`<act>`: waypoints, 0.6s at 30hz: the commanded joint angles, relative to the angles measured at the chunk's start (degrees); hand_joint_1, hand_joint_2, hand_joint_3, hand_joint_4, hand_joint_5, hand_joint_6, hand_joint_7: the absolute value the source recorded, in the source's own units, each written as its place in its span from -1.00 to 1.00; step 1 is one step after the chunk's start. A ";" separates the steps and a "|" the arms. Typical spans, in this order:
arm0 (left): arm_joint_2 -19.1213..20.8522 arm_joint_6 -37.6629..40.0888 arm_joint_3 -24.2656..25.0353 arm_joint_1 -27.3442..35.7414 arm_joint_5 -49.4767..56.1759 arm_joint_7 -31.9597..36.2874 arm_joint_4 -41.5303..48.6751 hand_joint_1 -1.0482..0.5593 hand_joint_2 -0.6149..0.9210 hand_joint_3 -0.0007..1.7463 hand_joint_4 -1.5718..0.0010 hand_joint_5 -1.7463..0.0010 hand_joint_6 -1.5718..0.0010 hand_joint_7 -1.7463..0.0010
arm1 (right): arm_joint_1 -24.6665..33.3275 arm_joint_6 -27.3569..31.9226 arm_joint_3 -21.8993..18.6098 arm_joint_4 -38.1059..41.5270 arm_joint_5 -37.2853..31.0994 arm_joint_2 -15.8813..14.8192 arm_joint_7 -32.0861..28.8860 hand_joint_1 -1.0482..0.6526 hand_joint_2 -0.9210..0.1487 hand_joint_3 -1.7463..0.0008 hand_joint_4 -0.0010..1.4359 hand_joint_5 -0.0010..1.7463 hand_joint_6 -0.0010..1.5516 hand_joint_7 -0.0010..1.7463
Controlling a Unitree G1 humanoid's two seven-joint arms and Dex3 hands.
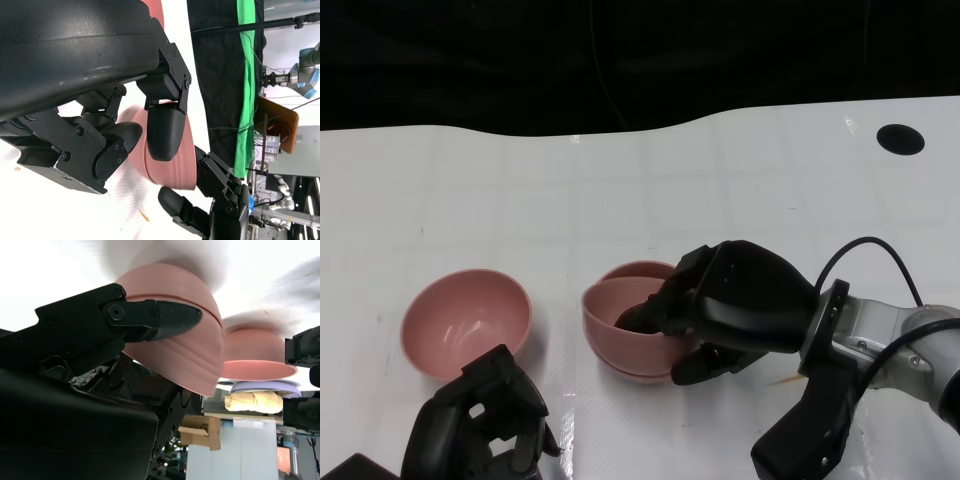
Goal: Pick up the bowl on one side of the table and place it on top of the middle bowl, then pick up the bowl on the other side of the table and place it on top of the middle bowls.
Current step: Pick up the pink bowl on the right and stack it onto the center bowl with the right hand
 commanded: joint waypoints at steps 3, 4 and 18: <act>0.89 0.29 0.42 0.17 -1.11 -0.65 -0.44 0.27 0.55 0.39 -0.05 -1.00 0.10 -0.93 | 0.81 0.66 -0.88 -0.82 1.10 -1.16 0.98 -0.81 -1.00 0.26 0.01 -0.99 -0.26 -1.00; 0.93 0.24 0.43 0.15 -1.09 -0.62 -0.44 0.27 0.55 0.39 -0.04 -1.00 0.09 -0.93 | 0.86 0.72 -0.91 -0.88 1.23 -1.15 1.16 -0.81 -1.00 0.27 0.01 -0.99 -0.26 -0.99; 1.58 0.57 0.47 0.23 -1.06 -0.69 -0.58 0.26 0.55 0.37 -0.03 -1.00 0.08 -0.92 | 1.30 1.08 -0.99 -0.58 1.20 -0.83 1.06 -0.74 -1.00 0.34 0.08 -0.97 -0.21 -0.98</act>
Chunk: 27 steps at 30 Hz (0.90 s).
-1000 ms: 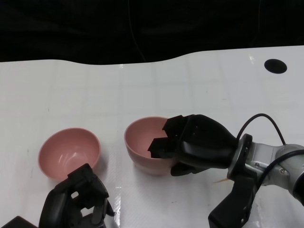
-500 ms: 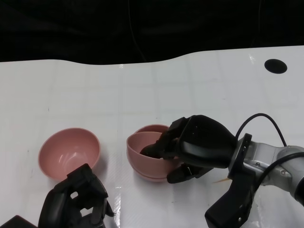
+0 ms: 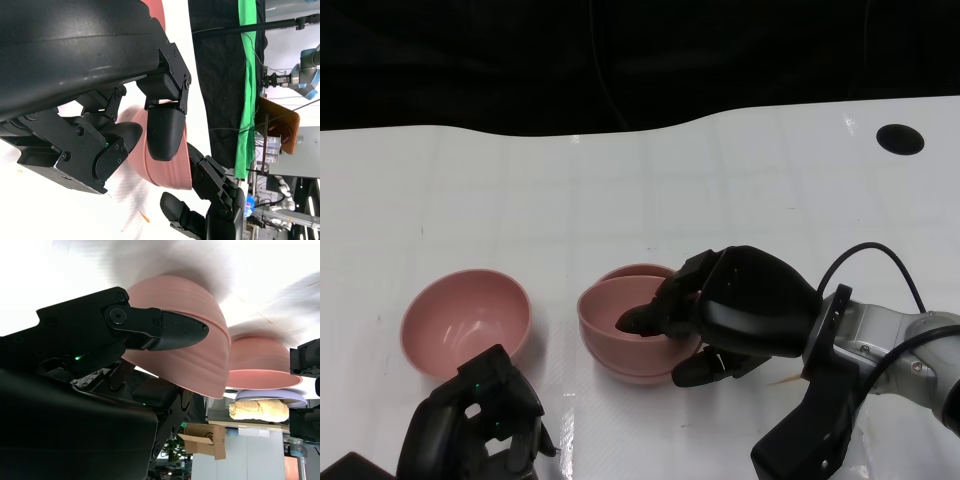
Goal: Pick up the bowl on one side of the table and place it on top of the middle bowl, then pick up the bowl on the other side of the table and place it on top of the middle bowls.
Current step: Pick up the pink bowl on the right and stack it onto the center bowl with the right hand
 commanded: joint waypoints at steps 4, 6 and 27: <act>1.03 -0.10 0.44 0.08 -0.68 -0.85 -0.21 0.26 0.56 0.37 -0.03 -1.00 0.08 -0.91 | 0.57 0.31 -0.82 -0.19 0.94 -0.79 0.09 -0.73 -1.00 0.36 0.08 -0.98 -0.21 -0.99; 1.12 -0.38 0.48 -0.05 -0.76 -1.15 0.09 0.27 0.56 0.37 -0.03 -1.00 0.08 -0.91 | 0.65 0.56 -0.81 -0.35 0.72 -0.89 -0.20 -0.72 -1.00 0.36 0.09 -0.98 -0.20 -0.99; 1.04 0.07 0.65 0.25 -1.73 -2.16 -0.42 0.30 0.58 0.36 -0.03 -1.00 0.08 -0.86 | 3.17 8.56 1.34 -3.17 -3.53 -1.17 0.88 -0.86 -1.00 0.22 -0.99 -1.00 -0.93 -1.00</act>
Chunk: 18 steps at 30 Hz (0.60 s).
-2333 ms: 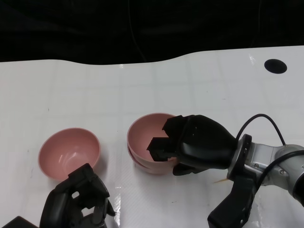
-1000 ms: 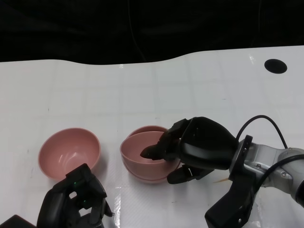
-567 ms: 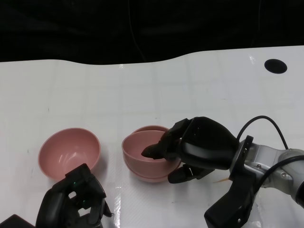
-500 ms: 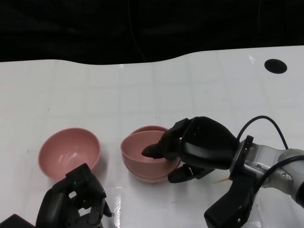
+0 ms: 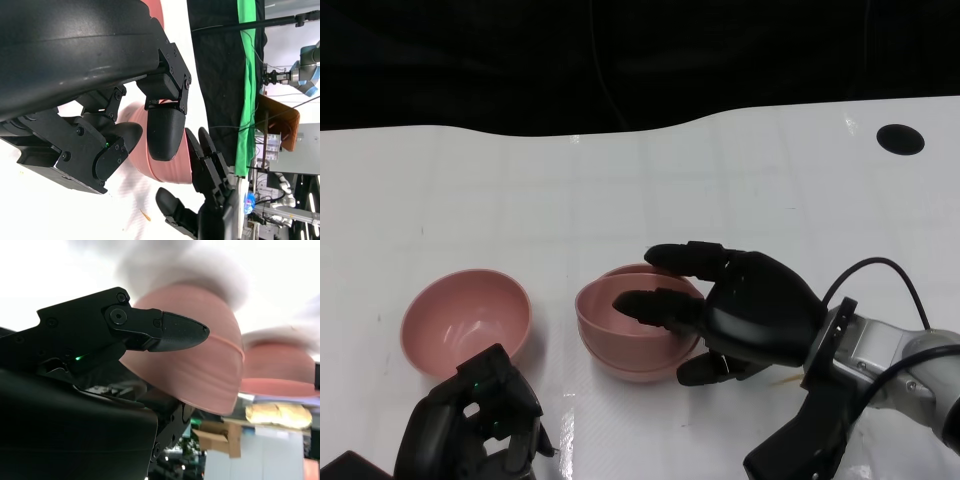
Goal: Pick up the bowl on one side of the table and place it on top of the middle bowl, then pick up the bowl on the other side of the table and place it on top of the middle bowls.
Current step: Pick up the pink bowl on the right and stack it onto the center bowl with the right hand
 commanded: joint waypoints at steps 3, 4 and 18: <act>0.45 -0.40 0.52 0.30 -1.52 -1.30 0.05 0.31 0.58 0.36 -0.02 -1.00 0.07 -0.84 | 0.86 3.44 1.06 -2.65 -1.38 -1.22 5.26 -0.89 -1.00 0.19 -1.00 -1.00 -0.99 -1.00; 0.41 -0.76 0.59 0.17 -1.46 -1.30 0.34 0.31 0.57 0.36 -0.02 -1.00 0.06 -0.84 | 0.97 4.57 1.40 -3.20 -2.11 -1.24 6.09 -0.90 -1.00 0.18 -1.00 -1.00 -1.00 -1.00; 0.26 -0.95 0.73 -0.09 -0.75 -0.67 0.70 0.29 0.52 0.45 0.02 -1.00 0.06 -0.85 | 1.22 13.97 5.01 -3.70 -7.09 0.60 7.51 -0.99 -1.00 0.01 -1.00 -1.00 -1.00 -1.00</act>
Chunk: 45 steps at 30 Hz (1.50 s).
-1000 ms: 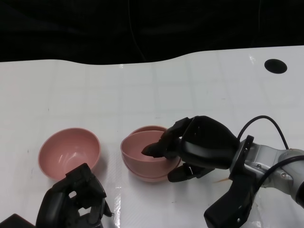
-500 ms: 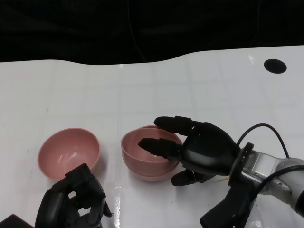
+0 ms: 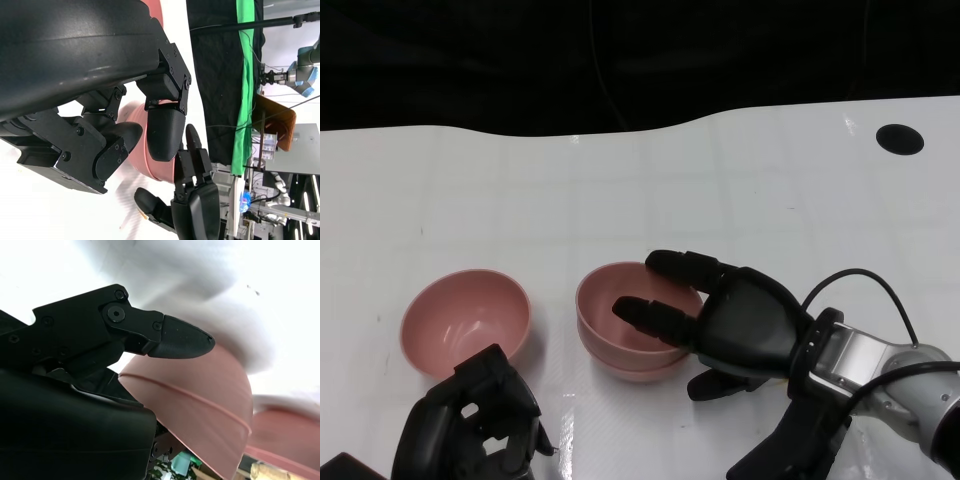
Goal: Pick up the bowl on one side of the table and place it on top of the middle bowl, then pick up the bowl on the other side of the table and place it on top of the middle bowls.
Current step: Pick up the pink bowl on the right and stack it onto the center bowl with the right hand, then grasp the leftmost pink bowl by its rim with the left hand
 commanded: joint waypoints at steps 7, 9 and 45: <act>0.17 -0.61 0.34 0.20 0.28 0.31 -0.09 0.30 0.51 0.46 0.01 -1.00 0.06 -0.86 | 0.03 2.73 1.67 1.54 -0.64 0.59 -0.92 -1.00 -1.00 -0.02 -1.00 -1.00 -1.00 -1.00; 0.18 -0.87 0.33 0.14 0.46 0.27 0.09 0.29 0.51 0.46 0.01 -1.00 0.06 -0.87 | -0.04 2.88 2.02 2.09 -0.55 0.56 -1.32 -0.99 -1.00 -0.02 -1.00 -1.00 -1.00 -1.00; 0.26 -4.53 1.17 -0.72 2.80 1.57 0.70 0.30 0.45 0.54 -0.01 -1.00 0.09 -0.91 | 16.65 -21.50 -21.77 -9.74 31.05 -4.94 -8.55 -0.21 -1.00 0.87 0.19 -0.60 -0.07 -0.88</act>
